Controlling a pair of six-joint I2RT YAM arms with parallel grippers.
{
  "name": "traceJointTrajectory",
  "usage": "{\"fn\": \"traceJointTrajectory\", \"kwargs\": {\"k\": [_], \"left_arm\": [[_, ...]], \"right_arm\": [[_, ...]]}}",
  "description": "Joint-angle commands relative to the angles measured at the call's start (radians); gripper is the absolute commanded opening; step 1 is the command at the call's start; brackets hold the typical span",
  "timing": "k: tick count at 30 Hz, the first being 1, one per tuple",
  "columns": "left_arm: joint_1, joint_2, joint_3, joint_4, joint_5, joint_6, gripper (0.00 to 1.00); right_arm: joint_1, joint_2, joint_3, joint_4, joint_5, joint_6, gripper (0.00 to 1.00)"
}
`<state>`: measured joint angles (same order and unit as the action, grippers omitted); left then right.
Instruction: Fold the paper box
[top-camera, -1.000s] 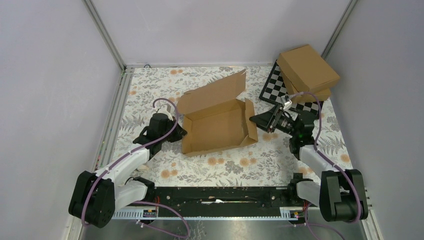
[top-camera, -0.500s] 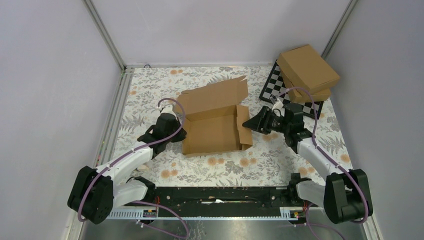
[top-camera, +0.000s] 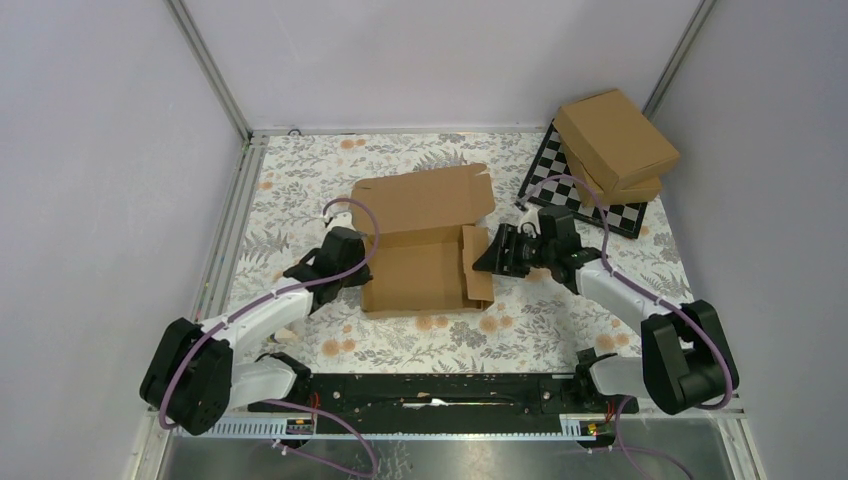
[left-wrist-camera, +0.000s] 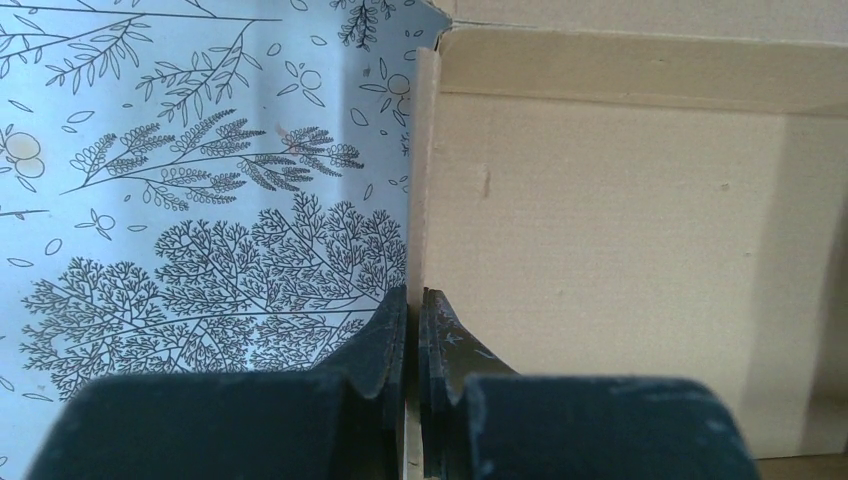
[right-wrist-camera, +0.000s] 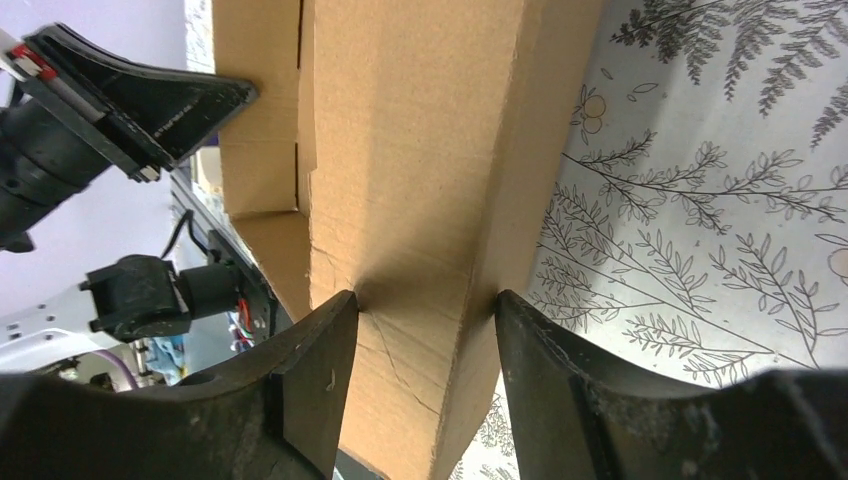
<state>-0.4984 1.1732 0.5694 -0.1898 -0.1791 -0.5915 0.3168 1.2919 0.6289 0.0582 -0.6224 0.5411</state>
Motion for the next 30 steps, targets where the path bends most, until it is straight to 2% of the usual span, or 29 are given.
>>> {"fn": "traceJointTrajectory", "kwargs": {"k": [1,8,18,24,27,30], "left_arm": [[-0.028,0.017,0.076,0.031,-0.081,-0.001,0.00],[-0.068,0.048,0.107,-0.002,-0.141,-0.004,0.00],[-0.100,0.066,0.121,-0.014,-0.181,-0.017,0.00],[-0.100,0.063,0.120,-0.014,-0.183,-0.024,0.00],[-0.101,0.062,0.118,-0.013,-0.182,-0.029,0.00],[-0.103,0.062,0.115,-0.014,-0.182,-0.033,0.00]], "right_arm": [[0.069,0.038,0.081,-0.078,0.106,-0.070,0.60],[0.140,0.085,0.140,-0.166,0.229,-0.112,0.64],[0.251,0.177,0.244,-0.313,0.468,-0.158,0.63],[0.271,0.213,0.261,-0.361,0.583,-0.177,0.63],[0.278,0.226,0.266,-0.372,0.614,-0.180,0.62],[0.283,0.233,0.275,-0.387,0.677,-0.184,0.57]]}}
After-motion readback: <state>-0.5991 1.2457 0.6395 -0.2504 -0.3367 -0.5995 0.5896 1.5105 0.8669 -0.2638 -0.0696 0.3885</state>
